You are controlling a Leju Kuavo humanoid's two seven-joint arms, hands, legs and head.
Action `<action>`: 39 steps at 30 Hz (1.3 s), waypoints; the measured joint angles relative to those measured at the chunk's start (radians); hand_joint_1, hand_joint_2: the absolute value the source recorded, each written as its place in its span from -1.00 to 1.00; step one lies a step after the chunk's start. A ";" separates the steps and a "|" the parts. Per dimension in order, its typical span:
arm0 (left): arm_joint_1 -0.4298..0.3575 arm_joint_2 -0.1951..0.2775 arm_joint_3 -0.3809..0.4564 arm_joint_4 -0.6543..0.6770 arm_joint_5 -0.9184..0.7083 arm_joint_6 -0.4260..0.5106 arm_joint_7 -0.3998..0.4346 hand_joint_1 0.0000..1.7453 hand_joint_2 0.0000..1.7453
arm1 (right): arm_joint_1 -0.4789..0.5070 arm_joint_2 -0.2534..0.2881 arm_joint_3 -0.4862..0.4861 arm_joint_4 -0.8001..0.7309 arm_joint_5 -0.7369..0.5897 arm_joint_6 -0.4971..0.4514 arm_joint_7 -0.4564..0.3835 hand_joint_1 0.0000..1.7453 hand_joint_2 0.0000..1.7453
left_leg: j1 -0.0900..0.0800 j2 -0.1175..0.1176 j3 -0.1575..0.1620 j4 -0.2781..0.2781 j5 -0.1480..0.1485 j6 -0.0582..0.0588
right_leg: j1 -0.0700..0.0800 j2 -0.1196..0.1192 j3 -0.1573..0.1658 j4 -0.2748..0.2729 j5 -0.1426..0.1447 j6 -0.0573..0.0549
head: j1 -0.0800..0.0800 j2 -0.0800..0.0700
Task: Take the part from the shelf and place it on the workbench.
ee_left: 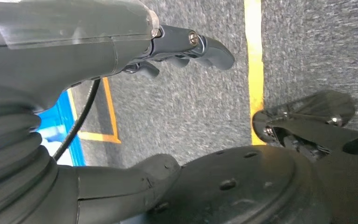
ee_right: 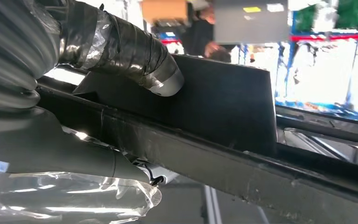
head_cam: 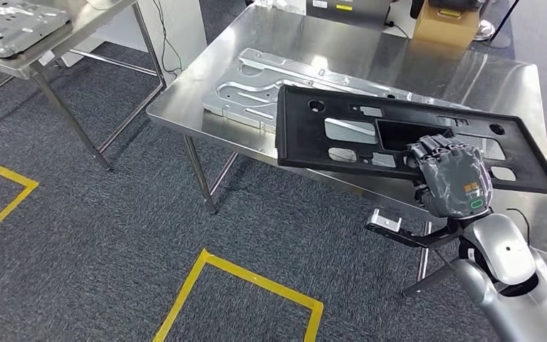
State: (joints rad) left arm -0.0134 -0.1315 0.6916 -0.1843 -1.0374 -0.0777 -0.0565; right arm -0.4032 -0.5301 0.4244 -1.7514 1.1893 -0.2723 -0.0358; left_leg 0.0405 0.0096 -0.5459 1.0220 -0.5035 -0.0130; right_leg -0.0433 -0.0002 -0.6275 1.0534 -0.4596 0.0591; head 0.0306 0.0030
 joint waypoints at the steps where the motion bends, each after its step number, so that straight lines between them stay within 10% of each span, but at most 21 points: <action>1: 0.000 0.000 0.000 0.000 0.000 0.000 0.000 -1.00 1.00 | 0.002 -0.002 -0.005 0.000 -0.001 0.000 0.000 1.00 1.00 | 0.000 0.000 0.003 -0.003 -0.001 -0.005 | 0.000 0.003 -0.001 0.002 -0.002 -0.013 | -0.001 0.000; 4: -0.002 0.000 0.000 0.000 0.000 0.001 0.000 -1.00 1.00 | 0.005 -0.008 -0.016 -0.001 -0.003 0.000 0.000 1.00 1.00 | 0.004 0.000 -0.013 0.040 -0.032 -0.011 | 0.001 0.006 0.008 -0.001 -0.009 -0.041 | -0.003 0.000; 7: -0.002 0.000 0.000 0.000 -0.001 0.001 0.000 -1.00 1.00 | 0.012 -0.011 -0.020 -0.001 -0.003 0.000 0.000 1.00 1.00 | -0.006 -0.001 -0.121 0.242 -0.113 -0.003 | 0.016 0.007 0.021 -0.002 -0.019 -0.061 | -0.003 0.000; 9: -0.001 0.000 0.000 0.000 -0.001 0.001 0.000 -1.00 1.00 | 0.021 -0.011 -0.020 -0.001 -0.003 0.000 -0.001 1.00 1.00 | -0.015 -0.002 -0.174 0.312 -0.110 0.010 | 0.030 0.010 0.031 -0.002 -0.027 -0.071 | -0.003 0.000; 13: 0.002 0.000 0.000 0.000 -0.002 0.002 0.001 -1.00 1.00 | 0.033 -0.013 -0.024 -0.003 -0.003 -0.001 -0.005 1.00 1.00 | -0.044 -0.012 -0.100 0.102 0.038 0.070 | 0.051 0.019 0.060 -0.004 -0.048 -0.077 | -0.002 0.000; 15: 0.002 0.000 0.000 0.000 -0.004 0.002 0.001 -1.00 1.00 | 0.036 -0.013 -0.029 -0.004 -0.004 0.002 -0.007 1.00 1.00 | -0.051 -0.016 -0.073 0.043 0.047 0.083 | 0.050 0.021 0.062 -0.006 -0.052 -0.072 | -0.002 0.000; 19: -0.001 -0.004 0.000 0.000 -0.009 0.002 0.001 -1.00 1.00 | 0.038 -0.016 -0.038 -0.004 -0.005 0.008 -0.012 1.00 1.00 | -0.042 -0.013 -0.043 -0.009 0.050 0.076 | 0.046 0.016 0.058 0.009 -0.069 -0.051 | -0.004 0.000; 23: -0.002 -0.009 0.000 0.000 -0.015 0.001 0.000 -1.00 1.00 | 0.032 -0.018 -0.042 0.005 -0.008 0.023 -0.015 1.00 1.00 | -0.036 -0.010 -0.019 -0.023 0.042 0.073 | 0.029 0.010 -0.062 0.213 -0.142 -0.026 | -0.003 0.000; 25: -0.002 -0.010 0.000 0.000 -0.019 0.000 0.001 -1.00 1.00 | 0.030 -0.018 -0.041 0.016 -0.010 0.035 -0.019 1.00 1.00 | -0.032 -0.010 -0.009 -0.019 0.030 0.067 | 0.015 0.007 -0.087 0.219 -0.104 -0.012 | -0.003 0.000; 28: -0.003 -0.011 0.000 0.000 -0.024 -0.002 0.002 -1.00 1.00 | 0.004 -0.016 -0.038 0.041 -0.016 0.059 -0.023 1.00 1.00 | -0.024 -0.011 0.003 0.000 0.002 0.045 | 0.004 -0.002 -0.025 0.054 -0.001 0.003 | -0.002 0.000; 34: -0.011 -0.008 0.000 0.000 -0.039 -0.003 0.002 -1.00 1.00 | -0.068 0.016 -0.004 0.117 -0.025 0.102 -0.027 1.00 1.00 | -0.023 -0.009 0.001 0.025 -0.028 0.012 | 0.012 0.003 0.002 0.004 -0.008 -0.044 | -0.002 0.000; 39: -0.011 -0.006 0.000 0.000 -0.042 -0.004 -0.001 -1.00 1.00 | -0.135 0.076 0.042 0.188 -0.021 0.134 -0.026 1.00 1.00 | -0.022 -0.010 -0.160 0.290 -0.107 0.008 | 0.022 0.004 0.023 0.000 -0.024 -0.070 | -0.003 0.000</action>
State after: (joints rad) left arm -0.0241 -0.1378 0.6916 -0.1843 -1.0798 -0.0816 -0.0576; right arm -0.5381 -0.4539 0.4661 -1.5631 1.1684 -0.1381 -0.0616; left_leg 0.0181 -0.0006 -0.7061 1.3119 -0.6107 -0.0046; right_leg -0.0214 0.0035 -0.6041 1.0535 -0.4831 -0.0107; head 0.0273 0.0029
